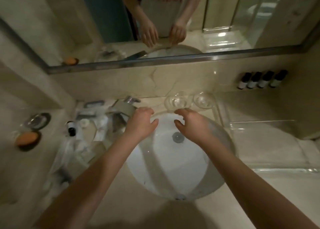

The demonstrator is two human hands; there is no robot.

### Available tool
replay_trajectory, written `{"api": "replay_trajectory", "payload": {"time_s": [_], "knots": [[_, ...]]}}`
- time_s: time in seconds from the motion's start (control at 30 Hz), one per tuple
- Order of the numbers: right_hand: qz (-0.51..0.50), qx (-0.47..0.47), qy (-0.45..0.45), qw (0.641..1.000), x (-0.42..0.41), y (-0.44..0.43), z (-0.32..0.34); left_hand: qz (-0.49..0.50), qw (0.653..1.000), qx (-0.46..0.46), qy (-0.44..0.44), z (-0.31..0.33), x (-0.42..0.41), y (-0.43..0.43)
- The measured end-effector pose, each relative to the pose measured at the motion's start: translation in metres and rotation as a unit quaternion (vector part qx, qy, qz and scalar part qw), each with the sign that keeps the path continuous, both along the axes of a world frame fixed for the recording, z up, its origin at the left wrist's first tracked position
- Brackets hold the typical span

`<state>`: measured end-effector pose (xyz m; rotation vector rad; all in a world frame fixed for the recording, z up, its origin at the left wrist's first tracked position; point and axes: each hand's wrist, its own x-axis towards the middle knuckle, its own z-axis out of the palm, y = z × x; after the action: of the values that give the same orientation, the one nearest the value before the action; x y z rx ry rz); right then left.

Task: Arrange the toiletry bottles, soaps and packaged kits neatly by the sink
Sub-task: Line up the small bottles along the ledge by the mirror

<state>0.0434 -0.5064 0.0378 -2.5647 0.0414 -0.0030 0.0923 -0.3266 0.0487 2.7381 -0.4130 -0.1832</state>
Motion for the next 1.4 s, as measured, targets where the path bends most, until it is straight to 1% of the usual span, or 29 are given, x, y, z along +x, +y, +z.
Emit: {"api": "replay_trajectory", "payload": {"time_s": [0.17,0.33,0.47,0.6,0.77,0.9,1.0,1.1,1.27,1.33,1.4], "knots": [[0.102,0.003,0.05,0.993,0.001,0.099,-0.011,0.08,0.995,0.031,0.041,-0.014,-0.024,0.105],[0.171,-0.005,0.093,0.981,0.014,0.179,-0.026,0.154,0.982,0.038,0.1,-0.032,-0.033,0.196],[0.202,-0.021,0.122,0.972,0.043,0.229,-0.033,0.2,0.971,0.035,0.128,-0.046,-0.018,0.258],[0.204,-0.037,0.126,0.97,0.081,0.266,-0.041,0.23,0.965,0.022,0.126,-0.056,0.016,0.301],[0.194,-0.089,0.152,0.965,0.123,0.292,-0.054,0.281,0.95,-0.007,0.138,-0.068,0.067,0.322],[0.191,-0.082,0.171,0.963,0.14,0.303,-0.068,0.312,0.939,-0.026,0.146,-0.082,0.09,0.322],[0.194,-0.076,0.187,0.96,0.143,0.305,-0.075,0.326,0.935,0.005,0.143,-0.09,0.097,0.318],[0.196,-0.073,0.181,0.961,0.142,0.306,-0.079,0.339,0.933,0.019,0.117,-0.095,0.098,0.318],[0.198,-0.034,0.139,0.97,0.133,0.312,-0.076,0.33,0.939,-0.001,0.098,-0.086,0.091,0.323],[0.206,0.006,0.109,0.972,0.131,0.314,-0.068,0.318,0.943,-0.042,0.09,-0.077,0.084,0.327],[0.214,0.065,0.077,0.972,0.13,0.314,-0.058,0.305,0.943,-0.099,0.094,-0.061,0.072,0.327]]}}
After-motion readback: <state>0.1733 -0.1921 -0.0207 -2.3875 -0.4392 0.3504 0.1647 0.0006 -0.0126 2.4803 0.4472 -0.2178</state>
